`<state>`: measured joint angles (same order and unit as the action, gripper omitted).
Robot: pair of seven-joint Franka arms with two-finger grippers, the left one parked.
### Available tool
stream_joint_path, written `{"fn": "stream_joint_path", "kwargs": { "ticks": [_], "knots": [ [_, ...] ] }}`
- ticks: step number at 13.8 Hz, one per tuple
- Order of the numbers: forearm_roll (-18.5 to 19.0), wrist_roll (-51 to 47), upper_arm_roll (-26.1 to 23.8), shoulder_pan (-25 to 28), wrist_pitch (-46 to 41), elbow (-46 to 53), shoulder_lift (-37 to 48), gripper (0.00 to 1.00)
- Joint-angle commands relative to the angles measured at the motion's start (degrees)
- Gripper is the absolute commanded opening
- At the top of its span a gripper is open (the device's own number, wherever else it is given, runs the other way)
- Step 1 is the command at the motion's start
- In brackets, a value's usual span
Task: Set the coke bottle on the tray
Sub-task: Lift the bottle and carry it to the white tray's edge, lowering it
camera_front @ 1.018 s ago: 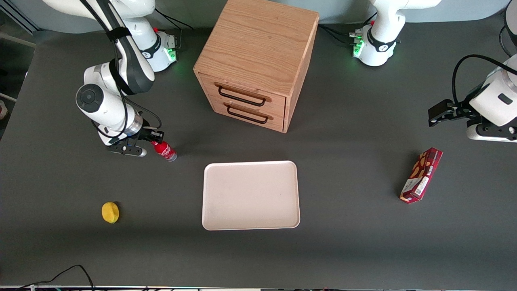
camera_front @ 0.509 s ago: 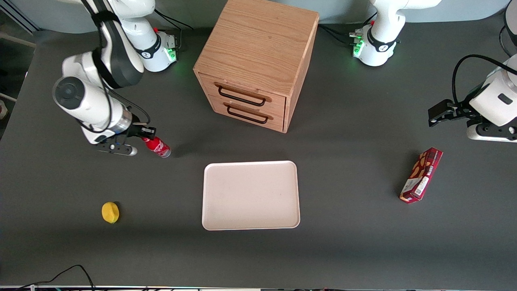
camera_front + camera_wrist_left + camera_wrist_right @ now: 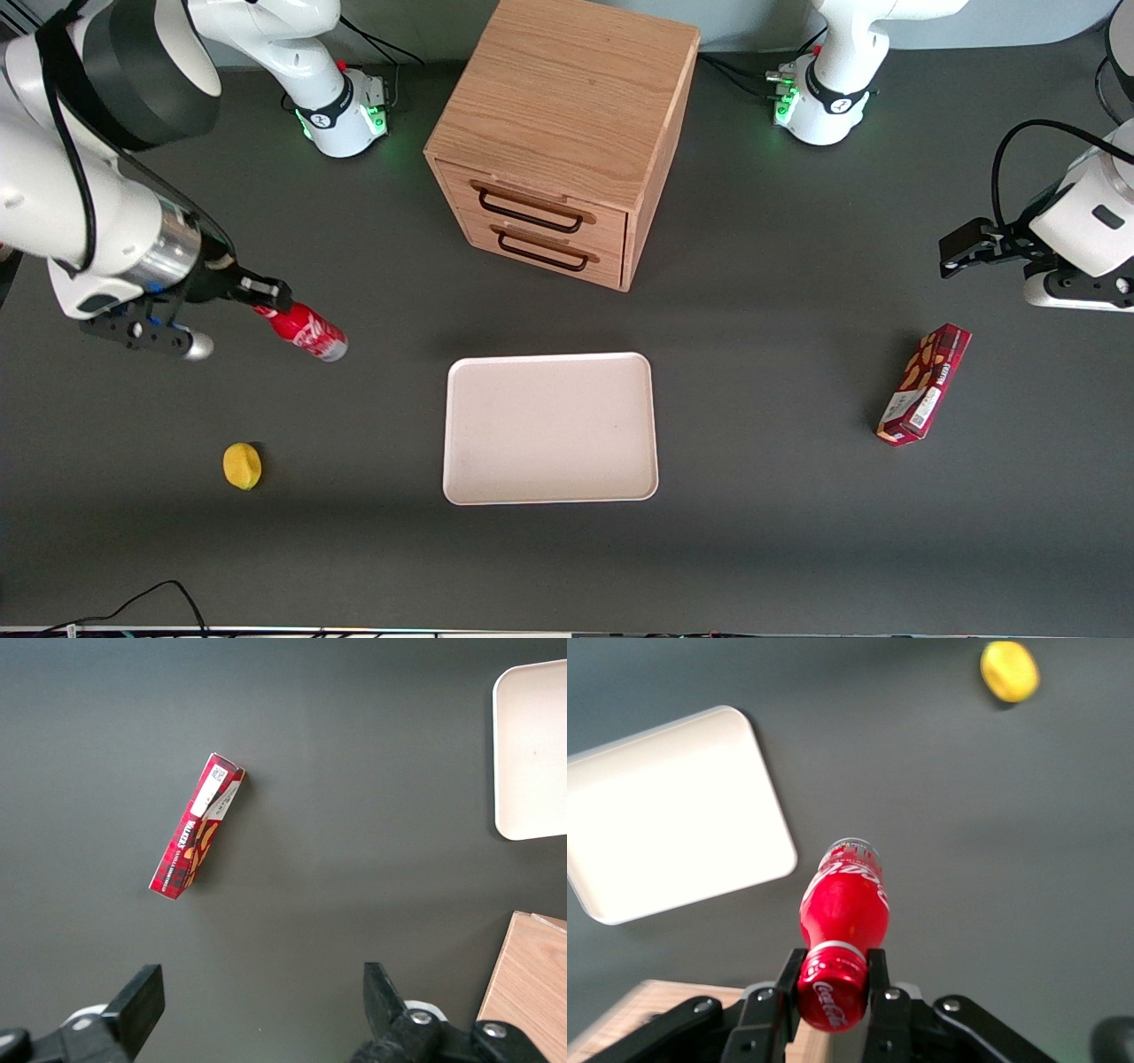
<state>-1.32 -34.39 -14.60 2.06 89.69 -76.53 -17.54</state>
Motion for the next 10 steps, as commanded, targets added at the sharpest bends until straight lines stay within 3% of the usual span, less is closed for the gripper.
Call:
{"fn": "stream_joint_path", "kwargs": {
  "ticks": [1,6,10],
  "knots": [
    [0.79,-11.8,-2.28,3.99,-3.04,21.91,-18.8,0.0],
    [7.02,-24.3,-2.28,8.57,14.08,24.85,-31.22,0.0],
    [10.27,-28.18,-2.45,10.33,17.97,24.68,-35.36,0.0]
  ]
}}
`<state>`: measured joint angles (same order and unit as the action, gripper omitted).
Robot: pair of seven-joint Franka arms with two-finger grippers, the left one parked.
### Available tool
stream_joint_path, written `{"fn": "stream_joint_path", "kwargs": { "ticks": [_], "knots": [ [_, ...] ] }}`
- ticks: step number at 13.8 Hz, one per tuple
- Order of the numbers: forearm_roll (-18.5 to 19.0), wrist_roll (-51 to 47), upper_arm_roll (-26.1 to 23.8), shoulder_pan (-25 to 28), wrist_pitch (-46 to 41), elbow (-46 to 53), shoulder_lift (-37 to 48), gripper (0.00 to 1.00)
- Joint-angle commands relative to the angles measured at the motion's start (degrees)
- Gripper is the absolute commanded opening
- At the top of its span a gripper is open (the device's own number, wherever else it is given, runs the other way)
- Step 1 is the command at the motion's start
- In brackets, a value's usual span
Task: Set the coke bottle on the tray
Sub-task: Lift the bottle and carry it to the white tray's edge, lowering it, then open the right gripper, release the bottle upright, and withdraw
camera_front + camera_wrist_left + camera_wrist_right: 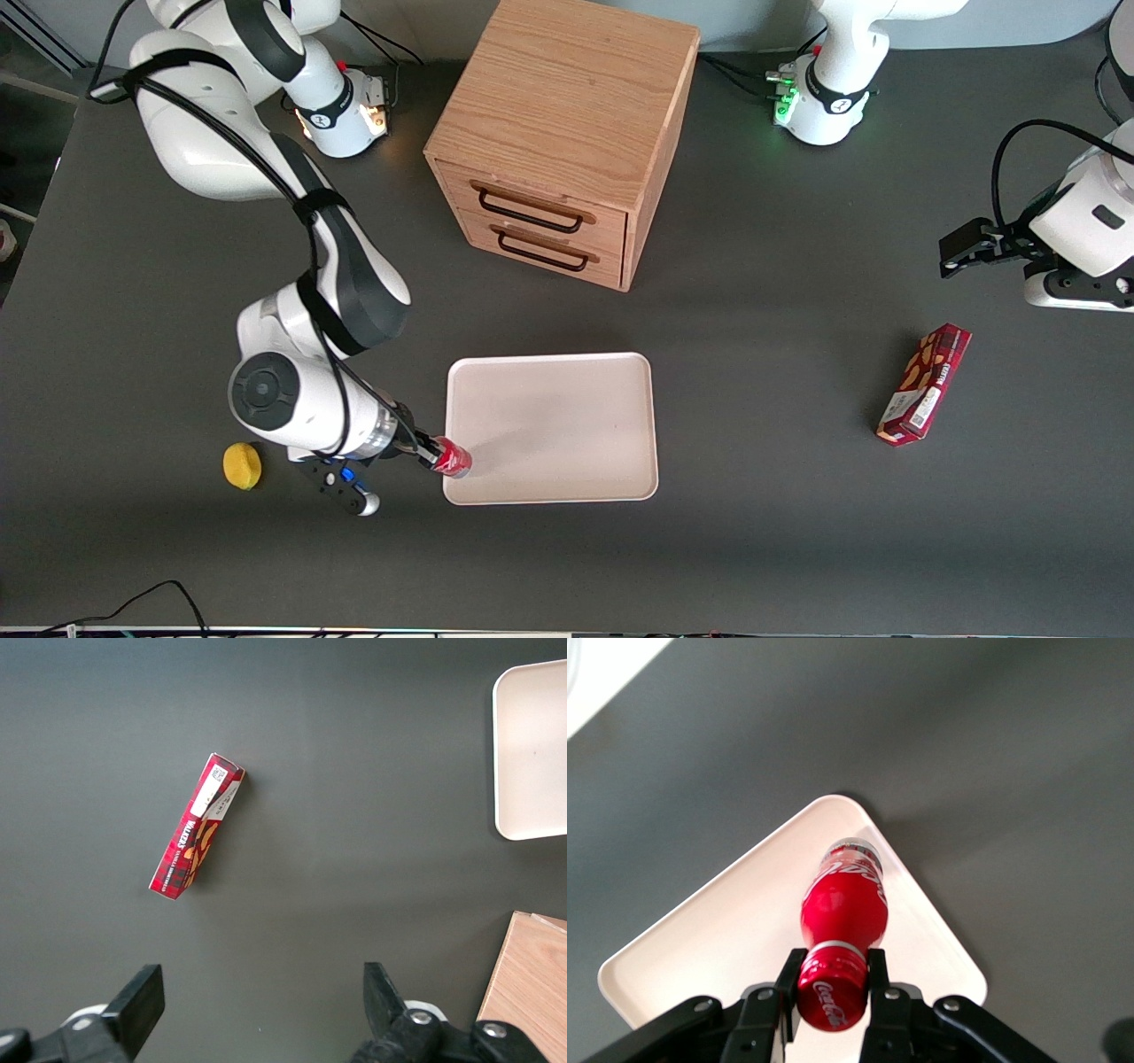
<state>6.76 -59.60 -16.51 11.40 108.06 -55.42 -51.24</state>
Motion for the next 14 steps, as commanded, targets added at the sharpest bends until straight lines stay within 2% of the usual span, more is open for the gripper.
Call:
{"fn": "stream_joint_path", "kwargs": {
  "ticks": [1,2,3,4,7,9,10,11,14],
  "knots": [
    [2.55,-3.41,-0.71,1.17,0.48,3.56,-2.27,0.0],
    [2.56,-3.42,-0.71,1.26,0.66,3.47,-2.63,0.0],
    [2.56,-3.24,-0.71,1.08,0.58,3.47,-2.63,0.84],
    [2.64,-2.98,-0.71,1.08,-0.03,3.56,-2.46,1.0],
    [2.73,-2.63,-2.9,-0.67,-6.6,3.56,0.95,1.0],
    [5.62,2.26,-6.93,-4.08,-15.1,3.39,9.02,1.0],
    [5.72,6.73,-8.69,-6.54,-21.25,2.78,13.49,1.0],
    [5.81,10.43,-8.62,-8.39,-25.4,0.07,18.67,1.0],
    [4.23,23.25,-4.69,-12.97,-26.85,-13.44,34.06,1.0]
  ]
}}
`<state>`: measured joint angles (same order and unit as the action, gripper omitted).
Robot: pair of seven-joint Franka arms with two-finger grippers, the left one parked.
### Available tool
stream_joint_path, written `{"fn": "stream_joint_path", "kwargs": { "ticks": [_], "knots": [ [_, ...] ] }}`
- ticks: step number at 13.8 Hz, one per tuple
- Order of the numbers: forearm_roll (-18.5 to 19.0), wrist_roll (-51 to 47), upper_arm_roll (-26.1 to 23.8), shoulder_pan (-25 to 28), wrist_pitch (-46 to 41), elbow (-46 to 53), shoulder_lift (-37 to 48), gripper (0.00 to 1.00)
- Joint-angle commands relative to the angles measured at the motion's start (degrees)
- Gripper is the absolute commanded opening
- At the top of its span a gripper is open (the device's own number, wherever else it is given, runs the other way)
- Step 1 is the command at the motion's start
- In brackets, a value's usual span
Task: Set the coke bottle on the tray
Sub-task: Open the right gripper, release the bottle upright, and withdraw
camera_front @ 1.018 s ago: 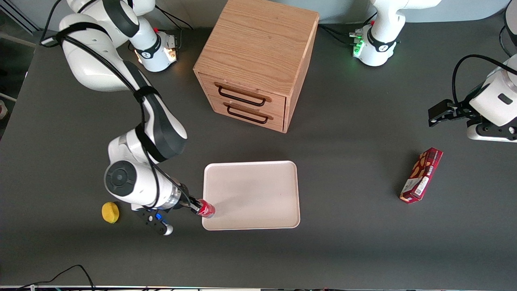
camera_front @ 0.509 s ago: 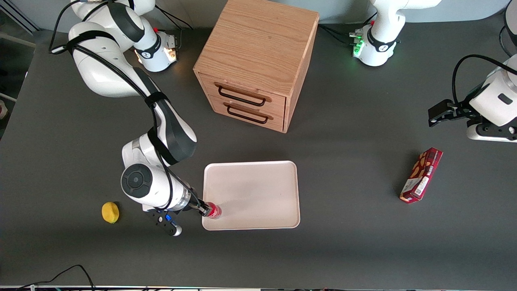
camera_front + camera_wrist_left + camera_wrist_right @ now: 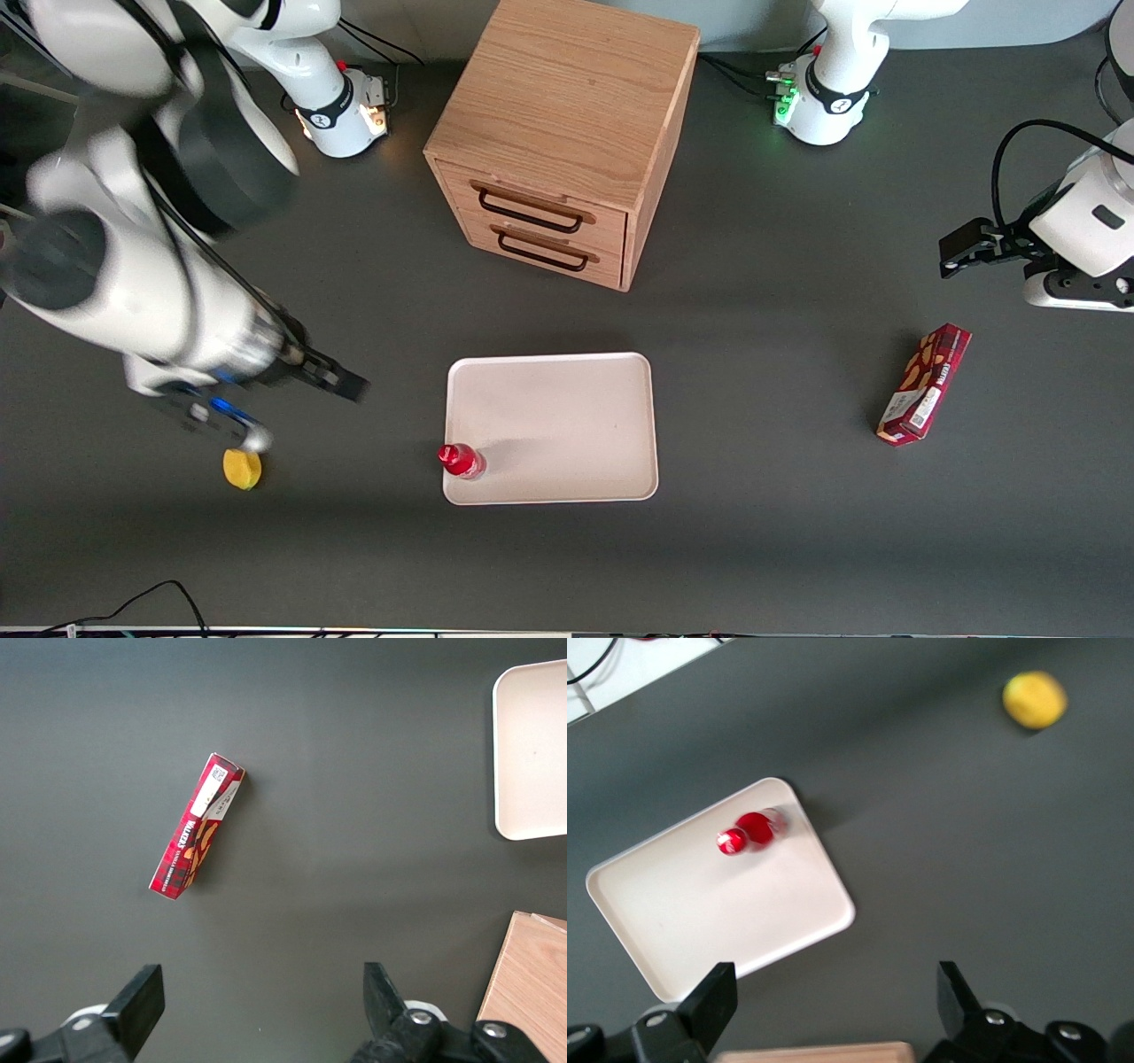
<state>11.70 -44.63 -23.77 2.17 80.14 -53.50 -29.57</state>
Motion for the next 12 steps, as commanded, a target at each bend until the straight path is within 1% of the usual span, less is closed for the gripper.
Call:
{"fn": "stream_joint_path", "kwargs": {
  "ticks": [1,2,3,4,5,7,9,11,12],
  "knots": [
    [-4.1,12.94,6.24,-4.1,1.68,-20.63,17.74,1.0],
    [-8.92,16.99,11.94,-3.84,2.73,-26.33,23.28,1.0],
    [-11.15,22.17,15.82,-3.58,4.65,-33.18,28.55,1.0],
    [-11.26,26.05,17.25,-3.57,7.28,-40.64,33.56,1.0],
    [-11.52,27.57,18.31,-3.66,10.7,-47.59,38.4,1.0],
    [-11.78,27.58,19.11,-3.49,16.16,-57.81,44.93,1.0],
    [-12.13,26.71,19.2,-3.4,16.28,-58.39,45.39,1.0],
    [-13.62,25.74,19.29,-3.48,15.14,-54.63,43.65,1.0],
    [-13.89,24.78,19.29,-3.49,12.69,-52.08,42.33,1.0]
  ]
}}
